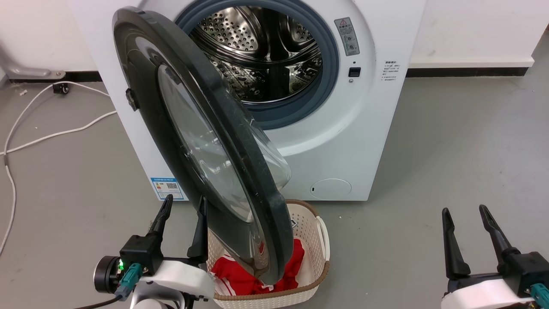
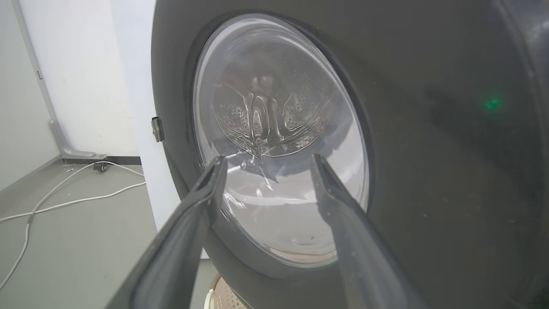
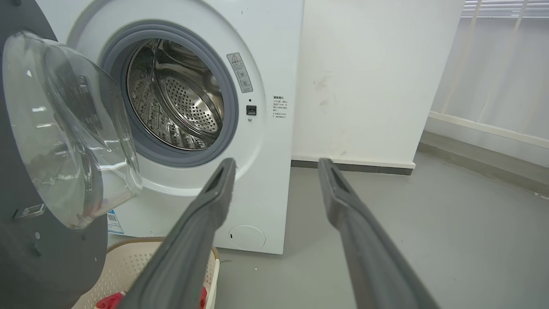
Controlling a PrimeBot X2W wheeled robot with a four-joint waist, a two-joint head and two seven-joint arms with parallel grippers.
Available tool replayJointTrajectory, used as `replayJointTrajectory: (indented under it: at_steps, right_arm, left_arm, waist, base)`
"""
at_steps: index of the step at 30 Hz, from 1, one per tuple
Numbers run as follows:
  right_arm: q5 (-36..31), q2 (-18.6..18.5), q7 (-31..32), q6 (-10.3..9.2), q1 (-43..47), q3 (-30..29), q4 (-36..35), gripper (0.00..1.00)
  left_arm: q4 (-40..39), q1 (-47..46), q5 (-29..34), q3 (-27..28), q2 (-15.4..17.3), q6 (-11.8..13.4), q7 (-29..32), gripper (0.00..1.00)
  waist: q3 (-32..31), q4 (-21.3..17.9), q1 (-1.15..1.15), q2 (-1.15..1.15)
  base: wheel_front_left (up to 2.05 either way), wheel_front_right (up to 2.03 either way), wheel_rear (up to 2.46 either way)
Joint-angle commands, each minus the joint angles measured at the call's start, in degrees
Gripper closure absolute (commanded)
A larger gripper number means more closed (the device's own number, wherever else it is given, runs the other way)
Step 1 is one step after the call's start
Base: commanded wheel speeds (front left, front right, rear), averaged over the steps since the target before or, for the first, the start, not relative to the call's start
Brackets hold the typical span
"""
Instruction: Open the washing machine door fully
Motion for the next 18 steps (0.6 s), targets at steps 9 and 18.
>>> replayJointTrajectory:
  at_steps: [9,18]
  right_arm:
    - [1.26,0.23,-0.51,-0.04,0.39,-0.8,1.64,0.0]
    - [1.55,0.24,-1.02,-0.04,-0.22,-0.86,2.41,0.0]
  left_arm:
    - [0.02,0.54,0.64,0.4,0.03,-0.49,-0.15,0.0]
    - [0.03,0.4,0.69,0.45,0.04,-0.52,-0.15,0.0]
  waist:
    - [0.15,-0.07,0.0,0.0]
    - [0.13,-0.04,0.0,0.0]
  base:
    - [0.0,0.0,0.0]
    - [0.0,0.0,0.0]
